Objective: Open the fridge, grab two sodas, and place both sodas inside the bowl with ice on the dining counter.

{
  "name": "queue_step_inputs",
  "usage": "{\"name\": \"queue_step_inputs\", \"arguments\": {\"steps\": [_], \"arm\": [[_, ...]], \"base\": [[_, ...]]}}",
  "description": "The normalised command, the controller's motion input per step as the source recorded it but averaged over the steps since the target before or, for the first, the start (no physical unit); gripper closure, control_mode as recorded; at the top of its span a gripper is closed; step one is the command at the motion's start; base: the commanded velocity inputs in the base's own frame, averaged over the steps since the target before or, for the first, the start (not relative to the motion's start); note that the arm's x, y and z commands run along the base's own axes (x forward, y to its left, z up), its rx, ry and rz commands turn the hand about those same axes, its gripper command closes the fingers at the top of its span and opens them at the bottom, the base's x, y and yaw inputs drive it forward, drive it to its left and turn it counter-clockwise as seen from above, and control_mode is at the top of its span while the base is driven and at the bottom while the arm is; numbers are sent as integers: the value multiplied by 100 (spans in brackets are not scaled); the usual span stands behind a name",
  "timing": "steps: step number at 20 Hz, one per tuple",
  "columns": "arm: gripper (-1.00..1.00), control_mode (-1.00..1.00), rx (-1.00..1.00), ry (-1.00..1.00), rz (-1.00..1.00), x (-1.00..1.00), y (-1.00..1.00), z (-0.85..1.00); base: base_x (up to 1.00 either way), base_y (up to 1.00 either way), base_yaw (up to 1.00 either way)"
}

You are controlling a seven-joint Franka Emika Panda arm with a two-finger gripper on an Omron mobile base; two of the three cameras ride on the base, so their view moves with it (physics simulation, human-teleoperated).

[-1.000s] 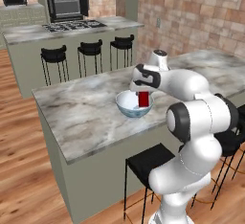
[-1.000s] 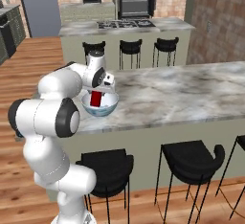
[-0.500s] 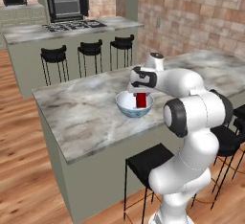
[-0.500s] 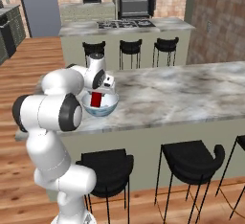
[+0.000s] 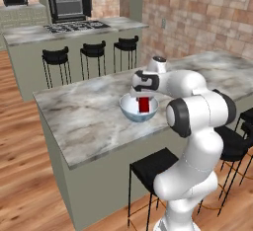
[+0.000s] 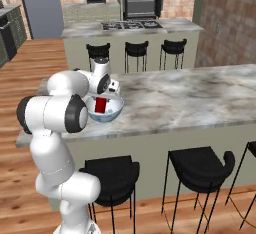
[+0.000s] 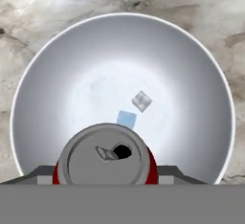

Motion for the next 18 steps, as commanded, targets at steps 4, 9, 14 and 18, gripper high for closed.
{"name": "queue_step_inputs", "arguments": {"steps": [4,9,14,18], "arm": [[100,-100,0,0,0,1,0,-22],[-100,-100,0,0,0,10,5,-14],[-100,-100,0,0,0,6,0,-1],[-100,-100,0,-1,0,-2,0,8]], "base": [[0,0,0],[0,0,0],[0,0,0],[0,0,0]]}}
